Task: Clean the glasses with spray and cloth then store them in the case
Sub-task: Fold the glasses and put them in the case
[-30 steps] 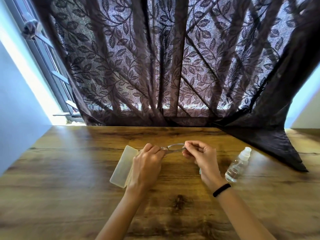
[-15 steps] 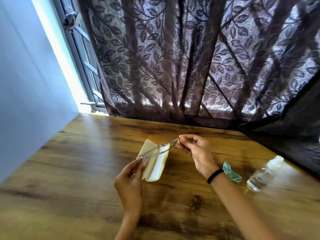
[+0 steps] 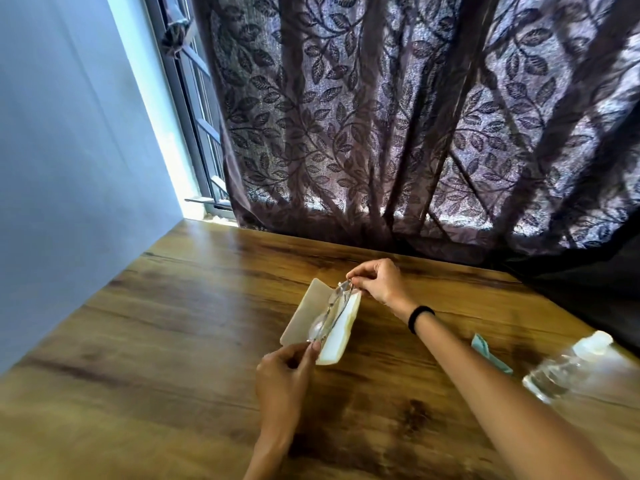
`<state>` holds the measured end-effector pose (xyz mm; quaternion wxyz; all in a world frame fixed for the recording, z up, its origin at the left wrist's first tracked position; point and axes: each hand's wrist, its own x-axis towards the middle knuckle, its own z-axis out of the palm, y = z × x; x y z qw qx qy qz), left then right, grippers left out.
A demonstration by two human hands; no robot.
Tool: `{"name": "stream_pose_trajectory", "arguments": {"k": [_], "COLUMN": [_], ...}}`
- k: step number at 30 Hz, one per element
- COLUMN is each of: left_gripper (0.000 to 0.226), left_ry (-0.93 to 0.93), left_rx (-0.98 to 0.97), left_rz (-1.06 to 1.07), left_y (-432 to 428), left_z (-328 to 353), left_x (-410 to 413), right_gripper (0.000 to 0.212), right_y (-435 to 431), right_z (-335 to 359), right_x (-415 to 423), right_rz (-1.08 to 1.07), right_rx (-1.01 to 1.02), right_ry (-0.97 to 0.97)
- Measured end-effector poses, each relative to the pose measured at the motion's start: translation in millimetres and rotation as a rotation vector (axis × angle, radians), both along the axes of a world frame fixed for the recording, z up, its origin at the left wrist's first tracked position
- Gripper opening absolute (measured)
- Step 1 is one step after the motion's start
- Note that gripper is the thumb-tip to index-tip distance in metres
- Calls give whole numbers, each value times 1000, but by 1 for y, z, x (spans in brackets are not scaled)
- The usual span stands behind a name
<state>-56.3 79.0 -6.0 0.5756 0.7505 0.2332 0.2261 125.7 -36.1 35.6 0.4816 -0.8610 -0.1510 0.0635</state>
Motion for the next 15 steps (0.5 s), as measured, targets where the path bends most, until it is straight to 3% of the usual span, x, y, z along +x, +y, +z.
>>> {"name": "stream_pose_trajectory", "arguments": {"k": [5, 10, 15], "left_gripper": [21, 25, 17], "left_ry": [118, 189, 126], "left_rx": [227, 421, 434], "left_rz": [-55, -108, -153], "left_y": [-7, -10, -13], "left_z": [-3, -2, -1], "left_x": [2, 2, 2], "right_gripper": [10, 11, 12], "right_y": [-2, -9, -16], "right_z": [-5, -9, -18], "right_x": [1, -3, -5], "right_rz": [51, 54, 33], "right_rx": [-177, -168, -166], "right_ry": [-138, -167, -149]}}
